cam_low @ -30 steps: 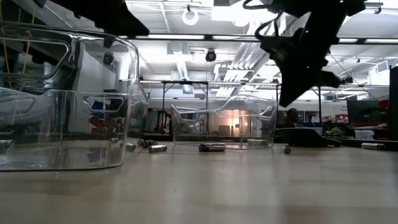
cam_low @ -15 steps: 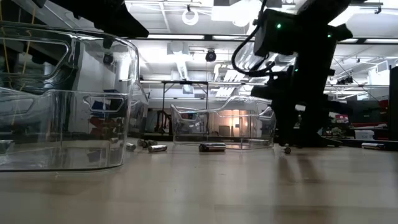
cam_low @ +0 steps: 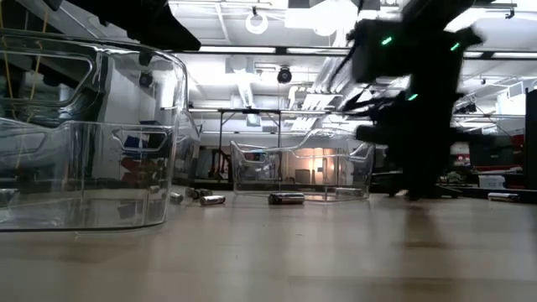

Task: Sort batteries
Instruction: Put the silver battery into the top transparent bin

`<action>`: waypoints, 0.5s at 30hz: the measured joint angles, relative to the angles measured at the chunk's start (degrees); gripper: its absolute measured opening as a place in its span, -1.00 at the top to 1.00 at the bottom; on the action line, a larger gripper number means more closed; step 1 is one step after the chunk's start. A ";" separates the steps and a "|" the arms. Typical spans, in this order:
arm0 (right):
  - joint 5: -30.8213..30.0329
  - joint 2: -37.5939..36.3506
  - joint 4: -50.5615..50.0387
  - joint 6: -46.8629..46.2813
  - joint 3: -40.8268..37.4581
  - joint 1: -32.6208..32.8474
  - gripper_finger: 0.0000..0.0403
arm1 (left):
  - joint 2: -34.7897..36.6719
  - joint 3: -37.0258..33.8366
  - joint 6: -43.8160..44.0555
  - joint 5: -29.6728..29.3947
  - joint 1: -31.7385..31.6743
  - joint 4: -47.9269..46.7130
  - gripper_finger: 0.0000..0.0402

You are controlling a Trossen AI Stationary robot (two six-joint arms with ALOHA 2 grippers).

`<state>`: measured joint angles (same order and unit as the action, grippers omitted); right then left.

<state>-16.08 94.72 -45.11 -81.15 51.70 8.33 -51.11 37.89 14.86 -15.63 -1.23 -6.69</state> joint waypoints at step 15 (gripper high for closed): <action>-22.77 -14.36 17.38 14.40 5.50 -2.80 0.81 | 0.02 -0.02 0.01 0.01 0.00 -3.07 1.00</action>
<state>-38.85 80.36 -27.73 -66.75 57.20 5.53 -51.09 37.87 14.87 -15.62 -1.23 -9.76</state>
